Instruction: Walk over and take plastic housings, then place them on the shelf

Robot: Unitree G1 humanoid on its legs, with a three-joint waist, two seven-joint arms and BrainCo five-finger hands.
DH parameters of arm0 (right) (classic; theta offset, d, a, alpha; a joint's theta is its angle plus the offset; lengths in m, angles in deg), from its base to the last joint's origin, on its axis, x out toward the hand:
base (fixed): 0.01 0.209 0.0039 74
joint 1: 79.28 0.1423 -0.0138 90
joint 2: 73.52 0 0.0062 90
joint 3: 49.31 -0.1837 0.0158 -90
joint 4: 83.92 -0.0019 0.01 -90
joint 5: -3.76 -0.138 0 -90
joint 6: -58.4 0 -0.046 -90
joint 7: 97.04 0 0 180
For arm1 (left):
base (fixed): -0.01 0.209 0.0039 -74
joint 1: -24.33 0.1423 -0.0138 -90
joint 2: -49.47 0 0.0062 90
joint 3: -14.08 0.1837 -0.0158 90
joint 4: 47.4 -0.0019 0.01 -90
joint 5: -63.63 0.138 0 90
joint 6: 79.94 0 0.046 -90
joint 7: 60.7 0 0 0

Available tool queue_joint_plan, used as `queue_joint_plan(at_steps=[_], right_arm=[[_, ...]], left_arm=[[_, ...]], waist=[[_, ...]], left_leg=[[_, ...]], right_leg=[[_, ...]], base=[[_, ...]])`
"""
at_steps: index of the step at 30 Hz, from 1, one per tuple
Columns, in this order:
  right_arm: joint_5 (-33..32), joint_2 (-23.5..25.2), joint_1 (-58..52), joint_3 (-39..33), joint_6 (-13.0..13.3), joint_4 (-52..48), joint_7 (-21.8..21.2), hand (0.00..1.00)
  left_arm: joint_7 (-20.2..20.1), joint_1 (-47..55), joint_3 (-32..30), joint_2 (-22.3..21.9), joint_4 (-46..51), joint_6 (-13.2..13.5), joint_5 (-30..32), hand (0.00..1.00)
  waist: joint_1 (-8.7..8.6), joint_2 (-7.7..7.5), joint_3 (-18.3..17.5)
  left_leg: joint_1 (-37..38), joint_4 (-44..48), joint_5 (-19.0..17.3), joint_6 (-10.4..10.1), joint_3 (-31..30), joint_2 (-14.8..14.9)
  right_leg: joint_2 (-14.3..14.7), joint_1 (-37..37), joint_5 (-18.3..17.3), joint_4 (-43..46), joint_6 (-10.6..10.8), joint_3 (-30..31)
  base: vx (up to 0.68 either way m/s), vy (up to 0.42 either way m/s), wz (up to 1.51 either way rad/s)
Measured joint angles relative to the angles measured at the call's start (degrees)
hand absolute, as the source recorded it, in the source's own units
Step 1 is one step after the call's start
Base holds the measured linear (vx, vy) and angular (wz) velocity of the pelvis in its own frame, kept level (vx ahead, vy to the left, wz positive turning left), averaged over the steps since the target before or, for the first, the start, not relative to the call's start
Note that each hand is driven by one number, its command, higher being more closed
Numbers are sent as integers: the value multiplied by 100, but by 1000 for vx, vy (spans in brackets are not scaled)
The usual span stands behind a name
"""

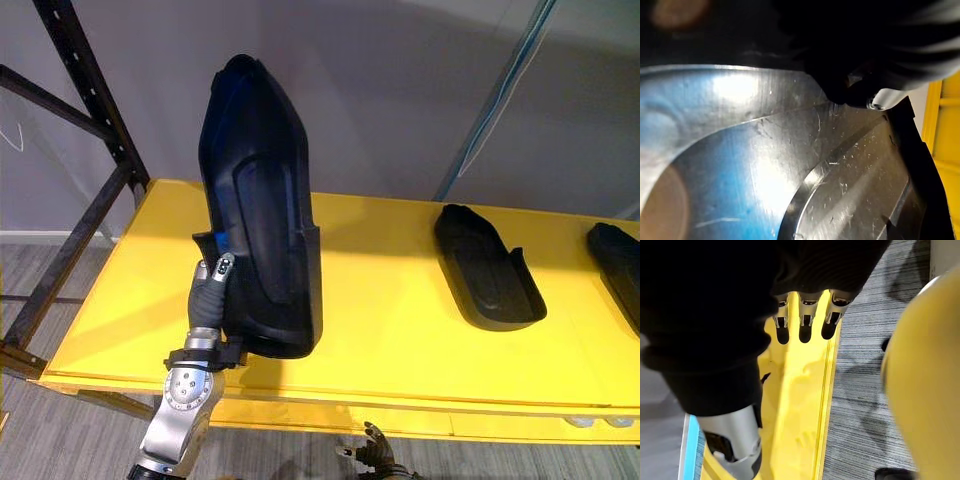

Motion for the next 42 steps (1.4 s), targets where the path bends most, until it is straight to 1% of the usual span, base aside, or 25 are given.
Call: queue_joint_plan(at_steps=[1, 2, 3, 4, 5, 7, 9, 11, 12, 14, 15, 18, 23, 24, 25, 26, 27, 28, 30, 31, 33, 34, 35, 39, 42], right_arm=[[-10, -17, -22, -2, 1, -2, -6, 0], [-108, -28, -40, -6, 6, 8, -31, 0], [-153, -28, -42, -15, 7, 29, -33, 0], [-176, -24, -39, -23, 8, 43, -33, 0], [-237, -62, -18, -105, 19, 40, -49, 0], [-252, -85, -20, -198, 25, 80, -38, 0], [-251, -72, -28, -252, 25, 103, -37, 0], [-253, -66, -58, -369, 25, 132, -32, 0], [-253, -68, -57, -370, 25, 151, -33, 0], [-252, -28, -56, -376, 23, 191, -34, 0], [-251, -2, -80, -375, 23, 193, -36, 0], [-248, 6, -87, -352, 23, 282, -77, 0], [-230, 6, -86, -355, 23, 310, -115, 0], [-225, 3, -88, -354, 23, 310, -119, 0], [-223, -5, -80, -353, 22, 297, -134, 0], [-209, 6, -74, -345, 22, 239, -159, 0], [-196, 39, -90, -342, 22, 224, -167, 0], [-195, 29, -94, -350, 20, 246, -167, 0], [-216, -32, -60, -463, 18, 263, -175, 0], [-217, -93, -14, -471, 18, 222, -180, 0], [-216, -119, 4, -468, 17, 230, -202, 0], [-216, -119, 5, -466, 17, 229, -202, 0], [-216, -118, 5, -465, 17, 227, -203, 0], [-208, -113, -4, -455, 14, 232, -217, 0], [-208, -112, -4, -450, 12, 225, -234, 0]], left_arm=[[0, 48, -20, -27, 3, 1, 6, 100], [0, 106, -70, -73, 3, -6, 101, 100], [-7, 144, -98, -96, 2, -9, 198, 100], [-16, 157, -111, -96, -5, -9, 233, 100], [-32, 180, -128, -136, -72, -28, 285, 100], [-142, 324, -174, -132, -111, -94, 382, 100], [-165, 380, -180, -112, -111, -95, 402, 100], [-187, 392, -208, -111, -113, -108, 410, 100], [-193, 391, -233, -115, -114, -121, 415, 100], [-260, 376, -402, -83, -309, -160, 521, 100], [-260, 374, -449, -12, -452, -243, 612, 100], [-260, 370, -570, 155, -889, -380, 684, 100], [-160, 254, -776, 217, -1402, -674, 855, 100], [-153, 239, -798, 216, -1453, -695, 855, 100], [-146, 187, -867, 189, -1525, -717, 855, 100], [-127, 83, -1031, 152, -1694, -725, 856, 100], [-118, -133, -1189, 197, -1898, -761, 856, 100], [-114, -201, -1215, 197, -1984, -769, 855, 100], [-97, -556, -1308, 151, -2224, -859, 878, 100], [-89, -684, -1350, 124, -2403, -934, 979, 100], [-93, -753, -1334, 74, -2572, -1010, 1118, 100], [-93, -754, -1336, 74, -2578, -1021, 1123, 100], [-99, -759, -1347, 79, -2598, -1063, 1159, 0], [-113, -957, -1541, 134, -2815, -1153, 1185, 0], [-114, -1098, -1635, 161, -2883, -1209, 1187, 0]], waist=[[6, 3, 1], [-2, -23, -19], [-19, -61, -52], [-34, -66, -57], [-77, 26, -18], [-68, 56, -23], [-66, 46, -32], [-96, 89, -176], [-101, 76, -193], [-104, 21, -229], [-105, -10, -260], [-99, 8, -394], [-99, 11, -427], [-102, 20, -438], [-107, 124, -391], [-149, 198, -399], [-154, 30, -432], [-174, 25, -441], [-239, 152, -402], [-331, 268, -386], [-418, 322, -421], [-427, 321, -421], [-444, 315, -422], [-421, 254, -419], [-434, 238, -420]], left_leg=[[22, -15, 3, 10, -18, -35], [5, -41, 20, 35, -80, -141], [-73, -63, 45, 32, -144, -257], [-122, -65, 57, 26, -175, -298], [-154, -84, 86, 30, -285, -301], [-14, -239, 228, -110, -325, -196], [121, -344, 253, -154, -295, -116], [126, -478, 288, -197, -252, -32], [149, -520, 293, -205, -229, -13], [408, -891, 436, -231, -134, 23], [557, -1068, 505, -252, -124, 37], [753, -1435, 709, -257, -97, 116], [918, -1634, 991, -306, -60, 306], [924, -1629, 1017, -296, -39, 352], [938, -1596, 1035, -302, 20, 487], [981, -1622, 1044, -318, 61, 612], [1023, -1704, 1058, -349, 112, 466], [1036, -1743, 1036, -379, 99, 464], [1091, -1901, 1043, -385, 188, 503], [1101, -1946, 1065, -402, 187, 508], [1156, -1999, 1065, -400, 188, 508], [1168, -2016, 1063, -401, 190, 508], [1177, -2070, 1058, -406, 188, 503], [1154, -2123, 1068, -380, 288, 378], [1128, -2151, 1105, -331, 321, 300]], right_leg=[[123, -8, -188, 139, 13, 98], [245, 13, -476, 138, -98, 141], [194, 100, -709, -96, -192, 180], [187, 156, -811, -277, -100, 250], [254, 190, -808, -353, -123, 203], [374, 294, -740, -437, -189, 164], [464, 428, -697, -581, -248, 170], [561, 480, -567, -774, -290, 219], [582, 485, -536, -814, -281, 247], [644, 617, -397, -971, -306, 257], [668, 690, -352, -1004, -329, 256], [774, 757, -147, -1106, -444, 251], [960, 726, 176, -911, -522, 253], [1001, 655, 196, -768, -549, 262], [1096, 394, 216, -344, -571, 298], [1267, 281, -39, -592, -585, 421], [1157, 407, 534, -1526, -563, 553], [1129, 464, 498, -1561, -546, 560], [1175, 561, 502, -1855, -549, 571], [1195, 565, 511, -1871, -562, 560], [1216, 582, 533, -1871, -574, 569], [1219, 583, 538, -1872, -573, 570], [1222, 570, 574, -1884, -559, 576], [1111, 583, 828, -2180, -496, 717], [1038, 585, 908, -2301, -459, 732]], base=[[-89, -64, 20], [-95, -90, 23], [-100, -100, 29], [-104, -118, 38], [-80, -97, 36], [-41, -142, 18], [47, -109, -11], [122, -57, -15], [120, -25, -17], [115, -8, -13], [99, -2, -2], [85, -6, 2], [30, -33, 3], [7, -67, -9], [-25, -64, -22], [-53, -78, -29], [-62, -74, -18], [-41, -123, -9], [-86, -114, -6], [-141, -34, -1], [-119, -9, -1], [-118, 13, -4], [-121, 38, -6], [-116, 81, -14], [-70, 72, -6]])
